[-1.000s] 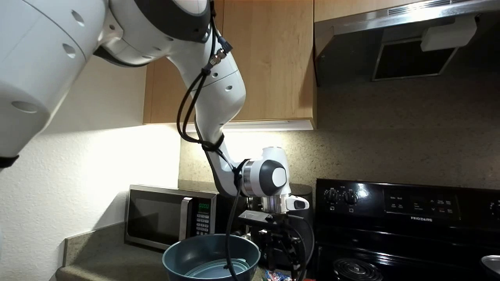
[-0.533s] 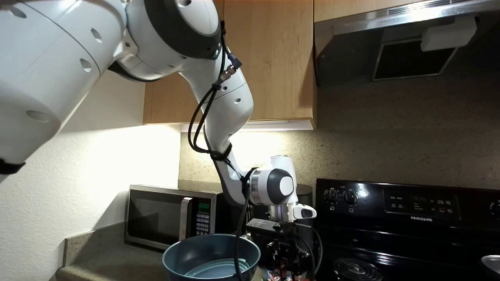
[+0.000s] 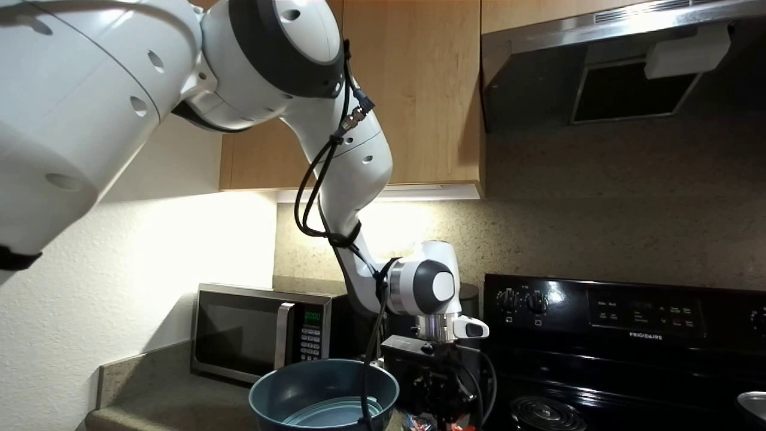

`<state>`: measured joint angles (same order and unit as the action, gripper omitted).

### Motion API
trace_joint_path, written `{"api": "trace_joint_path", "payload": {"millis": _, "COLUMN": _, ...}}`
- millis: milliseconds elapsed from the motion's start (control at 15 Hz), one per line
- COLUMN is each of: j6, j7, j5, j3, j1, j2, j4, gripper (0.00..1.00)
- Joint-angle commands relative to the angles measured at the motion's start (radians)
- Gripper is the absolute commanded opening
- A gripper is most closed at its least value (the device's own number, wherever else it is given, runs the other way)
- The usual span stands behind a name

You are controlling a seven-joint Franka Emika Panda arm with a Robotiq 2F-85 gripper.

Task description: Put all the snacks in the bowl

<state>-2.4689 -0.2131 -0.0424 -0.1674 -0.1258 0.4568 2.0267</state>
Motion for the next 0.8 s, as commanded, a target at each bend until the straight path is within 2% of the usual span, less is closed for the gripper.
{"api": "trace_joint_path", "payload": {"millis": 0, "j6": 0.004, "j7": 0.002, "j5": 0.0, "j3": -0.007, "j1": 0.012, "j2": -0.043, "j4": 0.011, "gripper": 0.09}}
{"api": "trace_joint_path", "payload": {"millis": 400, "j6": -0.014, "j7": -0.001, "j5": -0.041, "j3": 0.004, "j1": 0.067, "j2": -0.198, "j4": 0.076, "gripper": 0.08}}
{"api": "trace_joint_path", "payload": {"millis": 533, "j6": 0.007, "j7": 0.021, "j5": -0.036, "j3": 0.027, "j1": 0.081, "j2": -0.241, "j4": 0.087, "gripper": 0.09}}
{"api": "trace_joint_path", "payload": {"millis": 733, "j6": 0.046, "j7": 0.111, "j5": 0.038, "j3": 0.092, "j1": 0.08, "j2": -0.271, "j4": 0.094, "gripper": 0.08}}
